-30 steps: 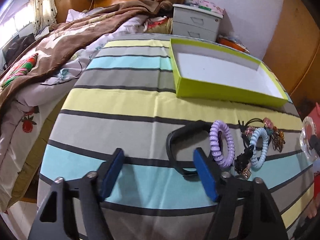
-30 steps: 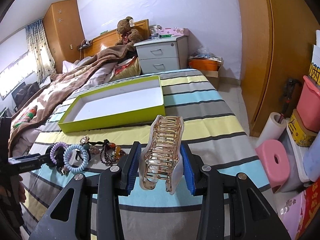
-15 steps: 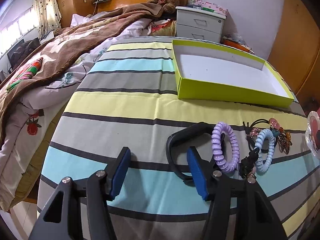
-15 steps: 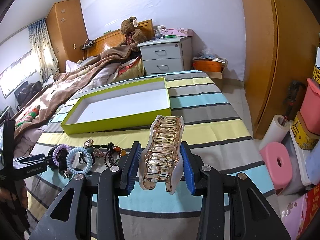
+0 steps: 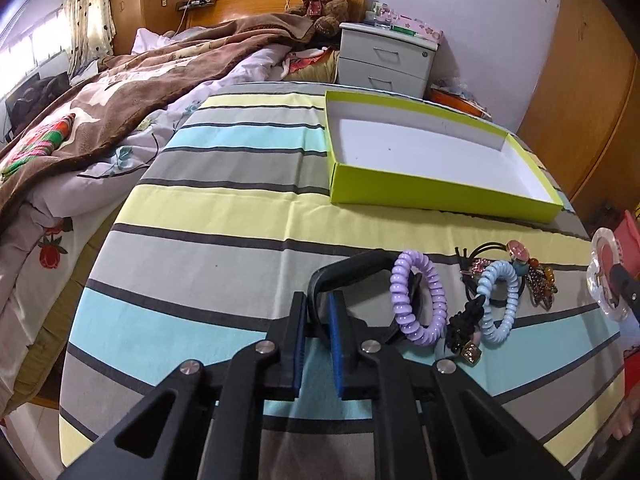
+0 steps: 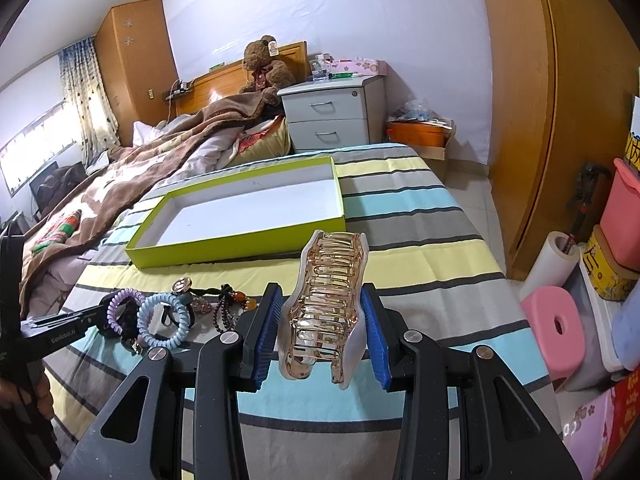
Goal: Organize jewelry
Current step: 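Carry the black band in the left gripper while the right gripper carries the clip into the green box, then lower the claw clip into the green box and open the right gripper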
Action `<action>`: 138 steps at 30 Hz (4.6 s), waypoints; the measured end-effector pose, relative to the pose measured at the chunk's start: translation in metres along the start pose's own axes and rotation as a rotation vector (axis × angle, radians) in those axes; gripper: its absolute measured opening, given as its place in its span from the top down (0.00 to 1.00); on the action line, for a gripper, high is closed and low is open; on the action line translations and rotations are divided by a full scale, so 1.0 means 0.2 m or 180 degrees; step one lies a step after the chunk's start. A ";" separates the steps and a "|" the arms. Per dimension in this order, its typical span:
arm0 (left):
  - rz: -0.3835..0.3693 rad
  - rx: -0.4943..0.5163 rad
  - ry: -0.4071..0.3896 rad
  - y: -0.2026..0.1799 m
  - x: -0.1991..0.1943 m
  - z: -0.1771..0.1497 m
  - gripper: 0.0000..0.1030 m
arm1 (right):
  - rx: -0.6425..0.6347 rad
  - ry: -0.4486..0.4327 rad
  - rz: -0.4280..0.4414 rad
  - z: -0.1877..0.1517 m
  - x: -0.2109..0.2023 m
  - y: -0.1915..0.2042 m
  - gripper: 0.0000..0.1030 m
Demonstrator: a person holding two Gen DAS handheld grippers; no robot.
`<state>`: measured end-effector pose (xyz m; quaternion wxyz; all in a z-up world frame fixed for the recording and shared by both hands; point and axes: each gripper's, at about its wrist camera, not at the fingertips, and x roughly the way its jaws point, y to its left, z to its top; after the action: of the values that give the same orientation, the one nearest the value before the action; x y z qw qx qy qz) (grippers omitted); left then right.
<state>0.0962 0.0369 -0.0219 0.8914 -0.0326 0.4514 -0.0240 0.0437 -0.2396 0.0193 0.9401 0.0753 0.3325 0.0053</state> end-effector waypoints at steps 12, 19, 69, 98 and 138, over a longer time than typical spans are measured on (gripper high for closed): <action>-0.0018 -0.0067 -0.0213 0.05 -0.13 0.05 0.93 | -0.0033 -0.0096 0.0003 0.03 -0.05 0.02 0.60; -0.0061 -0.0103 -0.0112 0.10 -0.07 0.04 0.93 | -0.0041 -0.0103 0.0015 0.02 -0.06 0.03 0.60; -0.0142 0.0234 -0.0227 0.07 -0.13 0.11 0.87 | -0.0150 -0.0167 0.0027 0.08 -0.08 0.10 0.60; -0.0432 0.0087 -0.0241 -0.05 0.05 0.57 0.87 | -0.0628 0.0004 0.0080 0.48 0.36 0.18 0.60; -0.0280 0.0046 0.0218 -0.21 0.55 0.74 0.86 | -0.1381 0.0300 -0.0325 0.52 0.88 0.27 0.61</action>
<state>0.2805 -0.0067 -0.0192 0.8738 -0.0452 0.4795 -0.0675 0.2489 -0.1895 -0.0030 0.9167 -0.1459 0.3705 0.0327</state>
